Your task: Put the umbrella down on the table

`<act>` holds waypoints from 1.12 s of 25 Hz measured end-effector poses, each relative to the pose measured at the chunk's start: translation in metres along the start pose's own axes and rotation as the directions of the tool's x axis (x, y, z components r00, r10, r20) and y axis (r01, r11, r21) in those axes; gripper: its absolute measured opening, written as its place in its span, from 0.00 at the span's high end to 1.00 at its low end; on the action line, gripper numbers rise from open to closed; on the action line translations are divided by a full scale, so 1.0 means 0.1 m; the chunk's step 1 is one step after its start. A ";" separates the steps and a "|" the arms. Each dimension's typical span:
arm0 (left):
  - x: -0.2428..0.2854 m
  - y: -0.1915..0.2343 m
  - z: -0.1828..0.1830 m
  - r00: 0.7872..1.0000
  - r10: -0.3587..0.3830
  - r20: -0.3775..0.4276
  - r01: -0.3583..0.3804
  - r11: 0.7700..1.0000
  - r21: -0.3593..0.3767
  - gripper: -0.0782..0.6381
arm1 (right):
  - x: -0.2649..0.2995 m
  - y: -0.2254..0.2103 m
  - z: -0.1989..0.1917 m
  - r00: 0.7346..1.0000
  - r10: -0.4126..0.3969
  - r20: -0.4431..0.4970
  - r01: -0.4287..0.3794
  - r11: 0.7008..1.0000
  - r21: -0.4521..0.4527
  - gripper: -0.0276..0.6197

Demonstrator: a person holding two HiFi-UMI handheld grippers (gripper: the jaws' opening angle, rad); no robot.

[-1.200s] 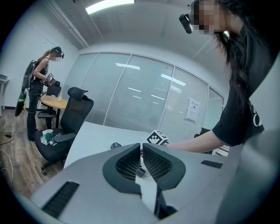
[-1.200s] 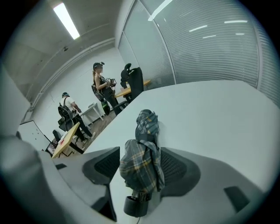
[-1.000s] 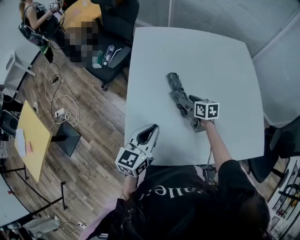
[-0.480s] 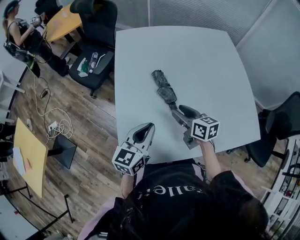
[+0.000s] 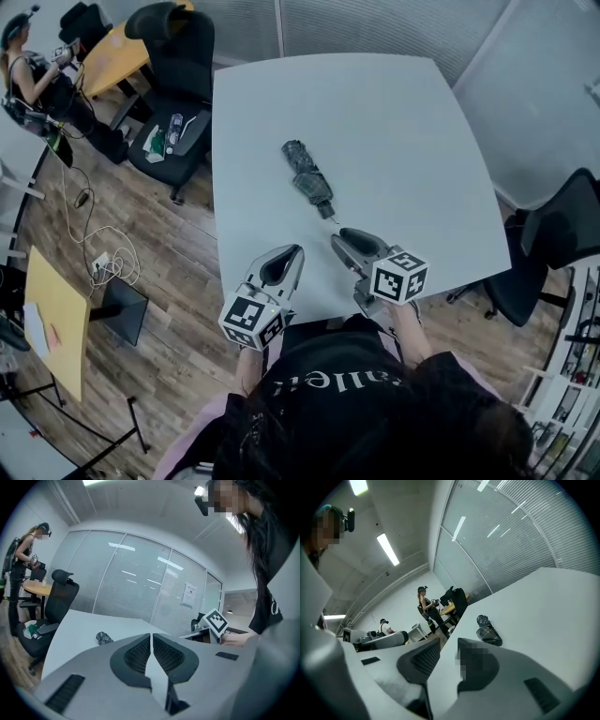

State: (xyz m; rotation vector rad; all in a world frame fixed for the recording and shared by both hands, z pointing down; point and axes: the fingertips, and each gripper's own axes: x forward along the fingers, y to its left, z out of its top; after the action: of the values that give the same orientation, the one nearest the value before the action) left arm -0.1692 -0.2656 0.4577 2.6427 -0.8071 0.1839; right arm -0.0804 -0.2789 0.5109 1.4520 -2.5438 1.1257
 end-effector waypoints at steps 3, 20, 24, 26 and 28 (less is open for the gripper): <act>0.03 -0.15 -0.01 1.000 0.000 -0.001 0.000 1.000 0.005 0.85 | -0.16 -0.03 -0.01 1.000 -0.001 0.011 0.001 1.000 0.006 0.78; -0.05 -1.16 -0.23 0.999 0.036 -0.005 -0.036 0.999 0.028 0.85 | -1.21 0.08 -0.26 0.999 0.032 0.042 -0.029 0.996 -0.081 0.89; -0.14 -1.44 -0.35 0.999 0.042 -0.008 -0.042 0.999 0.029 0.85 | -1.45 0.15 -0.37 0.998 0.052 0.047 -0.047 0.994 -0.099 0.91; -0.18 -1.56 -0.41 0.999 0.045 -0.006 -0.045 0.999 0.029 0.85 | -1.56 0.18 -0.42 0.997 0.062 0.046 -0.056 0.992 -0.117 0.91; -0.21 -1.66 -0.46 0.999 0.048 -0.001 -0.048 0.998 0.029 0.85 | -1.66 0.22 -0.45 0.996 0.073 0.050 -0.065 0.989 -0.133 0.91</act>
State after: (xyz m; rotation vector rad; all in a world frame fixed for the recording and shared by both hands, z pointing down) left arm -0.0937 -0.1096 0.4437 2.6515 -0.8742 0.2126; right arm -0.0172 -0.1215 0.4764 1.3939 -2.6675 0.9181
